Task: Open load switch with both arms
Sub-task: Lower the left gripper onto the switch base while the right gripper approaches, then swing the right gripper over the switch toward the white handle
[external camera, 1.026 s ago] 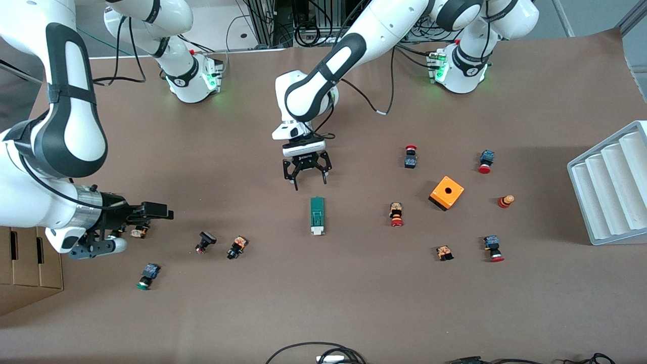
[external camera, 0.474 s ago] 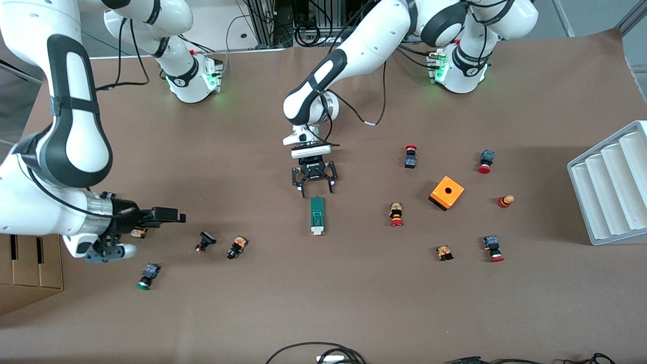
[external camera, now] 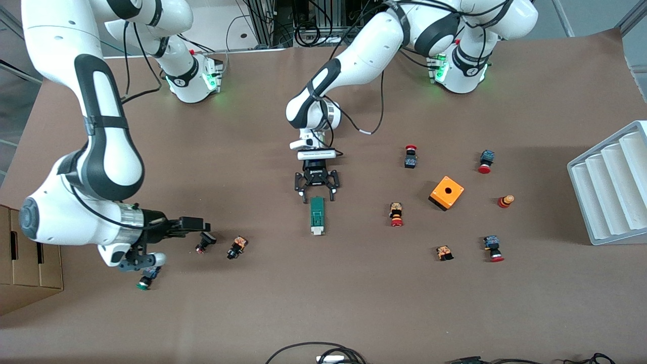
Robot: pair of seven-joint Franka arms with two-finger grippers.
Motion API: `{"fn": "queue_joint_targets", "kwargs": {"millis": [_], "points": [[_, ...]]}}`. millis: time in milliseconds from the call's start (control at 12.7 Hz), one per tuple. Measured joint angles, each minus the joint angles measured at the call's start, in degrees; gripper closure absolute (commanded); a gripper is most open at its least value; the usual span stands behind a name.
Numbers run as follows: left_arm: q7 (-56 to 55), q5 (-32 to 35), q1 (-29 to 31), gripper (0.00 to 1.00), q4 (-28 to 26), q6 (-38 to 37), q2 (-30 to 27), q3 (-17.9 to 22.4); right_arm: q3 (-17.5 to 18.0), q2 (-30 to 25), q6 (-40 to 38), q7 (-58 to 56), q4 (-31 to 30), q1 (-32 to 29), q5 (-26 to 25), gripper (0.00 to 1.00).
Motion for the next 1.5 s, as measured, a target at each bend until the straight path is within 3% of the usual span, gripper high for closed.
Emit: {"fn": "queue_joint_targets", "kwargs": {"millis": [316,632,1500], "points": [[2.32,0.04,-0.12,0.00,0.45,-0.68,0.58,0.03,0.01,2.79,1.54,-0.13,0.00,1.03,6.83,0.00],[9.72,-1.79,-0.13,0.00,2.10,-1.07,1.54,0.14,0.84,4.54,3.99,-0.13,0.01,2.23,8.46,0.00],[10.01,-2.08,-0.26,0.00,3.12,-1.53,2.19,0.15,1.63,7.28,8.79,-0.14,0.57,6.31,12.55,0.00]]}}
